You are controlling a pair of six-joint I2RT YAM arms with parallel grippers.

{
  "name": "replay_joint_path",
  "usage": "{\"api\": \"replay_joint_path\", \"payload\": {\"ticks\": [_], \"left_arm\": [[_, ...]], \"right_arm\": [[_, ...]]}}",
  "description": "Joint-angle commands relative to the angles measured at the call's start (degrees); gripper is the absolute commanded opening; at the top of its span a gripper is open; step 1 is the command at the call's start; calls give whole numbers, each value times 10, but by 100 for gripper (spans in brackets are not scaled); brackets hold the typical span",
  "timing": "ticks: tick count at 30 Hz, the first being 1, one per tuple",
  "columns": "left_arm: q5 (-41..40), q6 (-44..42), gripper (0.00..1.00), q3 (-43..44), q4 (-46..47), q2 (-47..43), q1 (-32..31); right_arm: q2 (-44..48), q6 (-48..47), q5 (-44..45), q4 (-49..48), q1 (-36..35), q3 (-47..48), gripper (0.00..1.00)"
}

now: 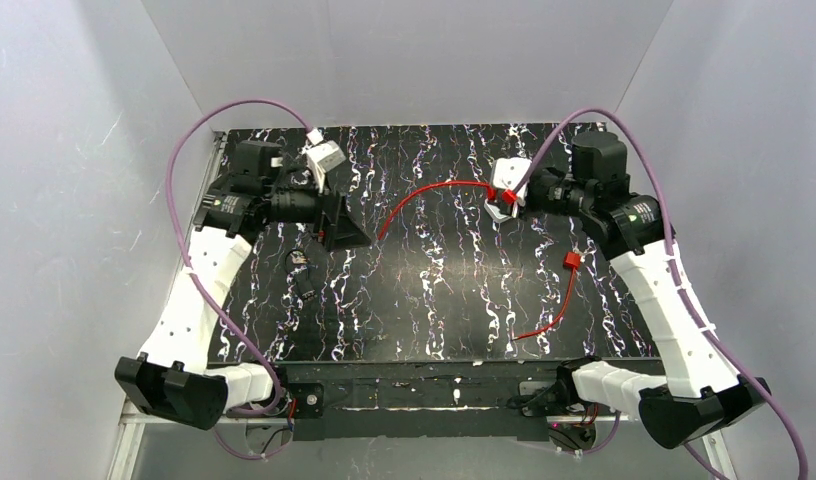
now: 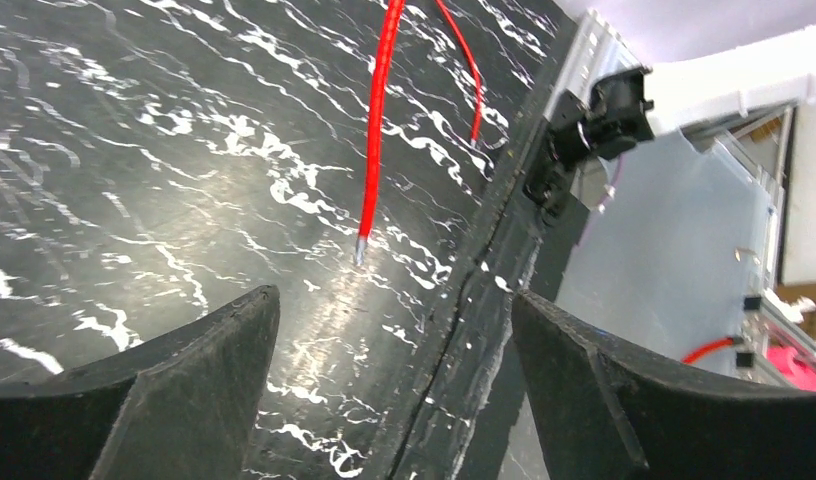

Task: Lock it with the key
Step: Pick up the lock from the center of the board.

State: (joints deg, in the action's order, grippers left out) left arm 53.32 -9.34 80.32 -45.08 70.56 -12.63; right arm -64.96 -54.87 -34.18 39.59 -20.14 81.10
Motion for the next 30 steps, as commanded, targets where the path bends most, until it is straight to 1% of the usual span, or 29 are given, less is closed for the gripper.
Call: {"api": "replay_joint_path", "payload": {"ticks": [1, 6, 10, 14, 19, 22, 27, 28, 29, 30], "left_arm": [[15, 0, 80, -16, -13, 17, -43], [2, 19, 71, -35, 16, 28, -62], [-3, 17, 64, -42, 20, 31, -69], [-21, 9, 54, -50, 19, 29, -79], [-26, 5, 43, -57, 18, 30, -84], [-31, 4, 32, -58, 18, 30, -88], [-42, -21, 3, -36, 0, 17, -88], [-46, -27, 0, -30, -4, 10, -87], [-52, -34, 0, -26, -8, 4, -88], [-57, -42, 0, -22, -13, -1, -87]], "right_arm": [[17, -18, 10, 4, -34, 5, 1], [21, -9, 22, 1, -64, -2, 1], [26, -11, 34, -3, -82, -11, 1], [28, -10, 35, -5, -90, -13, 1], [31, -9, 40, -8, -95, -15, 1], [33, -9, 42, -8, -98, -15, 1], [38, -6, 51, -6, -99, -27, 1], [41, -3, 52, -5, -100, -36, 1], [45, -1, 51, -4, -100, -48, 1], [50, 1, 48, -3, -101, -60, 4]]}}
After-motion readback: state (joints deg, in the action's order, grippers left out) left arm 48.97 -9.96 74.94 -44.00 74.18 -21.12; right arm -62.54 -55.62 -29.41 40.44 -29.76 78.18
